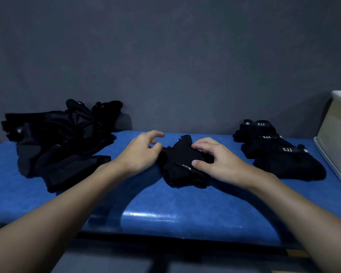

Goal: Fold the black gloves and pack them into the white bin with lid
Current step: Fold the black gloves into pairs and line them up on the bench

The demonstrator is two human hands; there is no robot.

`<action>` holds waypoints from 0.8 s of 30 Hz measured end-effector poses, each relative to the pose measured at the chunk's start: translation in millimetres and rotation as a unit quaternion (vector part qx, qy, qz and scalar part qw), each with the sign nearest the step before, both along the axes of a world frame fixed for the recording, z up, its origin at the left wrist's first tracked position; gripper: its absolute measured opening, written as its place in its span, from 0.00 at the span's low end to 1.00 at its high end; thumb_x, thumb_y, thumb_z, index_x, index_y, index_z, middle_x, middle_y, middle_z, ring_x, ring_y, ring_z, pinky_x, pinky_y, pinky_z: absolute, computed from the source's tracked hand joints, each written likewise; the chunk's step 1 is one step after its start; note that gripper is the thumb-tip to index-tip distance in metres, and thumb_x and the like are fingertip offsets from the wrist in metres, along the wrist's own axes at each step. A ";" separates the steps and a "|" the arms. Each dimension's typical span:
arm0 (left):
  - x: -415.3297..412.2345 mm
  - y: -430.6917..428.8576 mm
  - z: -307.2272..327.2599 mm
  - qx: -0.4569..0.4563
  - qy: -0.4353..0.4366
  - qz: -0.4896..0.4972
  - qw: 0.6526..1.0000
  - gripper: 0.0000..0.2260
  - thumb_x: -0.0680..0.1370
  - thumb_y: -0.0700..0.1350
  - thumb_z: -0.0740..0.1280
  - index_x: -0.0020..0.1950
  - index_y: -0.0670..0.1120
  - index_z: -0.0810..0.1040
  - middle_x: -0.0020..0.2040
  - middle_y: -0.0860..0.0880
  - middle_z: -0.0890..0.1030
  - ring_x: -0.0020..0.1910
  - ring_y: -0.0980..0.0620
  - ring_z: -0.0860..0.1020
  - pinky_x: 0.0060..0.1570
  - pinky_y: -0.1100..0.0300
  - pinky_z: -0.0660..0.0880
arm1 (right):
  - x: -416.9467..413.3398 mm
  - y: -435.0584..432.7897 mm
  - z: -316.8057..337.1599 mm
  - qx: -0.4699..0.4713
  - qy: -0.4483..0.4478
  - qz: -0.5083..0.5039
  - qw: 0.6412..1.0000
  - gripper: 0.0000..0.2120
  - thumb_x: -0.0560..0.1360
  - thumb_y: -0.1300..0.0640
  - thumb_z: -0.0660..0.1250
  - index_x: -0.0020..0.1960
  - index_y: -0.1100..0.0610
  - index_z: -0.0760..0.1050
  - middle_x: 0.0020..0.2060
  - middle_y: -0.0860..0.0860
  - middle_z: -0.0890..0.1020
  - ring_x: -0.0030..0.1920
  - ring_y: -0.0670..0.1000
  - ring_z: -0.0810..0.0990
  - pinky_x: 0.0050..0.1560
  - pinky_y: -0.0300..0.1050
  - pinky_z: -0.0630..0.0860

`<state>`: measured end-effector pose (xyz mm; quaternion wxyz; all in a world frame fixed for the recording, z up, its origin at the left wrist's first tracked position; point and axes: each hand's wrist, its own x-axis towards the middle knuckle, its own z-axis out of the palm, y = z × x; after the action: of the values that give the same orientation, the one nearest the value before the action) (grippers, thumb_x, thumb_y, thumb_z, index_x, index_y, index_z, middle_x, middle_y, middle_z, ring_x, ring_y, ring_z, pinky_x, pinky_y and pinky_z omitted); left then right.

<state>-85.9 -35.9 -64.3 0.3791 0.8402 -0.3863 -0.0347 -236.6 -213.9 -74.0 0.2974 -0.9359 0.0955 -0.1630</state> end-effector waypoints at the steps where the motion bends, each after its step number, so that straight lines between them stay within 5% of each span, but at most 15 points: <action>1: -0.3 -0.2 -0.1 0.009 -0.001 0.000 1.000 0.13 0.81 0.46 0.59 0.61 0.56 0.78 0.55 0.51 0.79 0.53 0.54 0.76 0.54 0.60 0.69 | 0.2 0.6 -0.4 0.000 -0.004 -0.001 1.000 0.27 0.72 0.43 0.67 0.69 0.51 0.72 0.61 0.35 0.70 0.61 0.44 0.73 0.70 0.56 0.64; 5: 0.7 0.8 2.0 0.041 0.016 0.012 0.999 0.11 0.80 0.46 0.59 0.50 0.58 0.80 0.53 0.54 0.83 0.55 0.55 0.78 0.56 0.59 0.71 | 2.1 4.4 -2.0 -0.001 -0.019 -0.009 1.000 0.25 0.76 0.49 0.69 0.71 0.54 0.71 0.63 0.38 0.69 0.61 0.42 0.71 0.70 0.53 0.66; 9: 0.0 0.9 1.9 0.049 0.029 -0.006 0.998 0.12 0.80 0.41 0.59 0.47 0.43 0.82 0.49 0.44 0.82 0.50 0.50 0.77 0.54 0.57 0.71 | 4.9 7.7 -6.7 -0.006 0.006 -0.019 1.000 0.26 0.76 0.47 0.68 0.71 0.53 0.69 0.63 0.40 0.68 0.64 0.45 0.71 0.71 0.54 0.63; 13: 2.0 -1.5 -3.1 0.041 0.032 -0.017 0.999 0.12 0.80 0.41 0.60 0.58 0.51 0.80 0.45 0.51 0.77 0.44 0.55 0.75 0.49 0.61 0.70 | 5.7 8.5 -8.1 0.000 0.028 -0.035 0.999 0.27 0.77 0.45 0.66 0.72 0.53 0.68 0.62 0.42 0.69 0.65 0.48 0.71 0.71 0.53 0.63; 16: 3.7 -1.9 -1.9 0.038 0.045 0.002 0.998 0.14 0.79 0.41 0.59 0.55 0.54 0.81 0.35 0.53 0.76 0.33 0.57 0.73 0.37 0.63 0.69 | 5.0 9.4 -7.8 -0.002 0.031 -0.036 0.999 0.28 0.76 0.45 0.66 0.73 0.54 0.68 0.62 0.43 0.68 0.64 0.48 0.71 0.71 0.53 0.64; 20: 1.0 -1.2 2.0 0.042 0.047 0.009 0.998 0.16 0.80 0.39 0.58 0.58 0.48 0.83 0.53 0.53 0.82 0.58 0.54 0.77 0.59 0.63 0.69 | 3.8 9.9 -7.5 0.002 0.030 -0.034 0.999 0.29 0.75 0.43 0.66 0.73 0.53 0.68 0.61 0.41 0.68 0.64 0.49 0.71 0.70 0.53 0.65; 24: 3.5 -1.0 0.3 0.022 0.013 0.018 1.000 0.16 0.81 0.40 0.58 0.66 0.47 0.79 0.61 0.52 0.77 0.62 0.53 0.74 0.62 0.63 0.66 | 2.6 10.1 -6.0 0.004 0.025 -0.032 0.999 0.28 0.76 0.44 0.67 0.73 0.53 0.68 0.61 0.40 0.68 0.63 0.49 0.71 0.70 0.53 0.65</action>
<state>-82.5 -36.9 -64.0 0.3662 0.8544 -0.3657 -0.0473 -233.9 -203.8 -80.0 0.2934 -0.9349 0.1333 -0.1487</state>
